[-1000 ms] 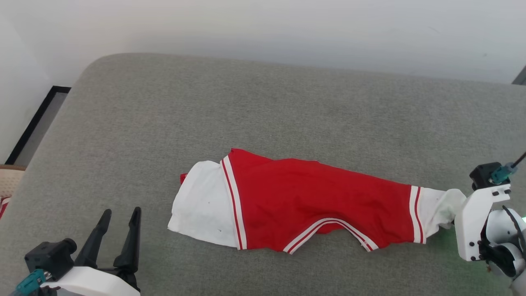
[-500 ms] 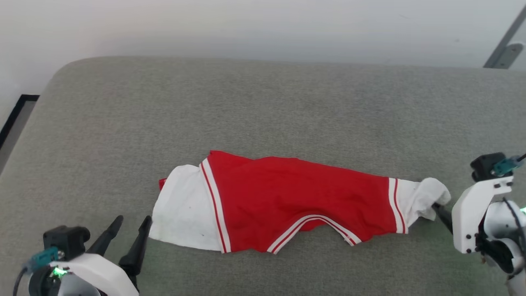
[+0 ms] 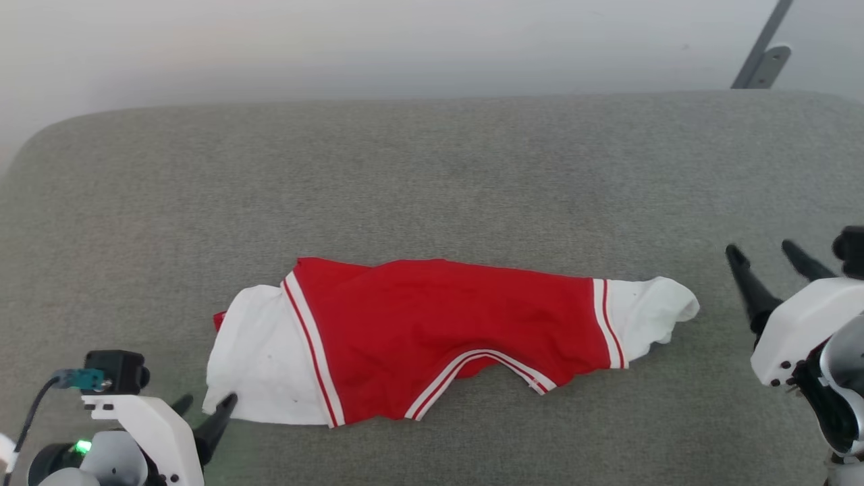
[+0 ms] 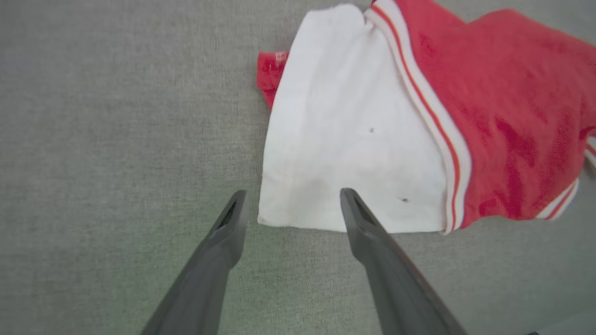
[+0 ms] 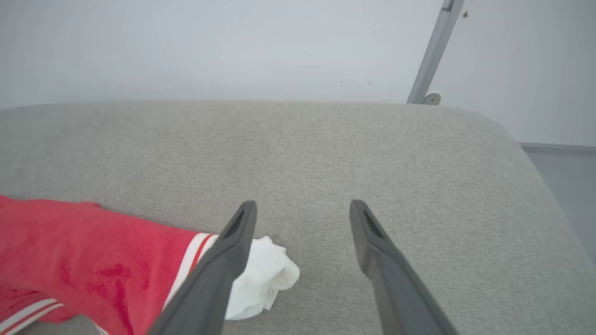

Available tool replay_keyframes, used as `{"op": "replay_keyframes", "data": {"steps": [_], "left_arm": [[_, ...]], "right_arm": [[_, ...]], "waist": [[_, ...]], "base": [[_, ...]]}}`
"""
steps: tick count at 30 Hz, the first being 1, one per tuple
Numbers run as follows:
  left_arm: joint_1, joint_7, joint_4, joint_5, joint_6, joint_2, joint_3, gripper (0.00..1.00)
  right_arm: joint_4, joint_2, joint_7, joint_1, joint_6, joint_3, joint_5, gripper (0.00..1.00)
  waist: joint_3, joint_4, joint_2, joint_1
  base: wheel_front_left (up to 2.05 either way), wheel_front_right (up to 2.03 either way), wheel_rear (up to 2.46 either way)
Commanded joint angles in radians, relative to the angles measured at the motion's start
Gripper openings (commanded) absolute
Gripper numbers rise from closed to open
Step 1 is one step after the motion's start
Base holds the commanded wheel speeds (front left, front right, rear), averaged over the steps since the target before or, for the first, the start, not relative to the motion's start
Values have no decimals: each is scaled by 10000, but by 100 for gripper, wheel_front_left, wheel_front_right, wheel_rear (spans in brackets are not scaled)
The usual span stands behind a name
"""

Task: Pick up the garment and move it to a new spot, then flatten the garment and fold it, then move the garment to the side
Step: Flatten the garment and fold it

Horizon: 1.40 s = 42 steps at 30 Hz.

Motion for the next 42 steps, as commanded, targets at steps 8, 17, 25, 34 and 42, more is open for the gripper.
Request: {"op": "replay_keyframes", "data": {"steps": [8,17,25,34,42], "left_arm": [[-733,1504,857,-265,237,72,-347,100],[-1620,2701,2222,-379,197,-68,-692,100],[-2261,3598,2875,-630,-346,-415,-1077,0],[-2999,3332,3247,-496,-695,-654,-1130,0],[-3584,3204,3489,-361,-950,-913,-1326,0]], "right_arm": [[-920,1089,-1367,498,-3,-440,-660,100],[-1101,1262,-710,1088,-3,-15,-505,100],[-859,768,730,1346,-3,441,36,100],[466,-9,1511,-12,-2,1064,686,100],[2969,-553,2545,-1667,-3,2245,1271,100]], "waist": [[147,-502,0,0],[341,-774,0,0],[625,-776,0,0],[1058,-485,0,0],[1450,-27,0,0]], "base": [[0,0,0],[0,0,0],[0,0,0],[0,0,0],[0,0,0]]}}
